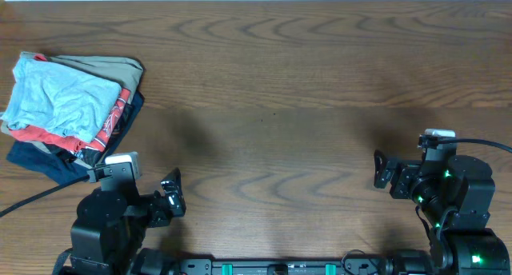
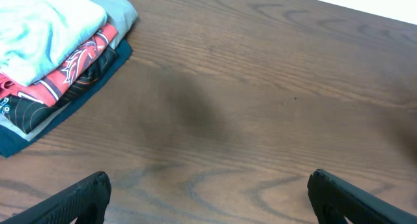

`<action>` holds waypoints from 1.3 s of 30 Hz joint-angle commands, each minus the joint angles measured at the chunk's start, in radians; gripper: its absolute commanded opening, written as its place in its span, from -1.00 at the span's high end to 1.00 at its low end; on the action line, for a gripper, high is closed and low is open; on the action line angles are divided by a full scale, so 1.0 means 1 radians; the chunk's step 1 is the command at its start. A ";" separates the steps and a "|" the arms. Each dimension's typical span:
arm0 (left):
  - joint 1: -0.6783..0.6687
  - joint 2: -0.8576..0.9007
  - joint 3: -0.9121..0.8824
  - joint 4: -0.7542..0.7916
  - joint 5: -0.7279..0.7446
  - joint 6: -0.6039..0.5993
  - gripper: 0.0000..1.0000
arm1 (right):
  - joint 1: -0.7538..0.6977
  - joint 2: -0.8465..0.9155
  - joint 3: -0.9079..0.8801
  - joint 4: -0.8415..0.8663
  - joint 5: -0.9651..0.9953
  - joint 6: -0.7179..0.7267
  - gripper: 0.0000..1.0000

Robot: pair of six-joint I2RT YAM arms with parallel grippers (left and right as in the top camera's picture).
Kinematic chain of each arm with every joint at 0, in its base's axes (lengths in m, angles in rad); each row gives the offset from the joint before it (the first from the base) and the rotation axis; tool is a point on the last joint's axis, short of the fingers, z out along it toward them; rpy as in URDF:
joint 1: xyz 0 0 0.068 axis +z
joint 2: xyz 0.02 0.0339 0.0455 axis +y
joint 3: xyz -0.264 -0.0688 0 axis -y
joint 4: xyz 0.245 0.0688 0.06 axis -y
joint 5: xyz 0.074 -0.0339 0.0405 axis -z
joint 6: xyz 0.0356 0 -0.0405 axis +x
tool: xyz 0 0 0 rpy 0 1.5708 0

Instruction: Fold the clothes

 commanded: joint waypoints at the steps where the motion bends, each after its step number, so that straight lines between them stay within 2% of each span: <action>1: -0.004 0.000 -0.005 -0.002 -0.008 -0.002 -0.96 | 0.010 -0.008 -0.011 0.000 0.010 0.010 -0.98; 17: -0.004 0.000 -0.005 -0.001 -0.008 -0.002 -0.96 | 0.013 -0.282 -0.042 -0.114 0.037 0.006 -0.98; 27: -0.004 0.000 -0.005 -0.001 -0.008 -0.002 -0.96 | 0.093 -0.512 -0.386 0.338 0.036 -0.042 -0.99; 31: -0.004 0.000 -0.005 -0.002 -0.008 -0.002 -0.96 | 0.111 -0.583 -0.484 0.462 0.039 -0.081 -0.99; 39: -0.004 0.000 -0.005 -0.001 -0.008 -0.002 -0.95 | 0.110 -0.586 -0.643 0.688 0.054 -0.089 -0.99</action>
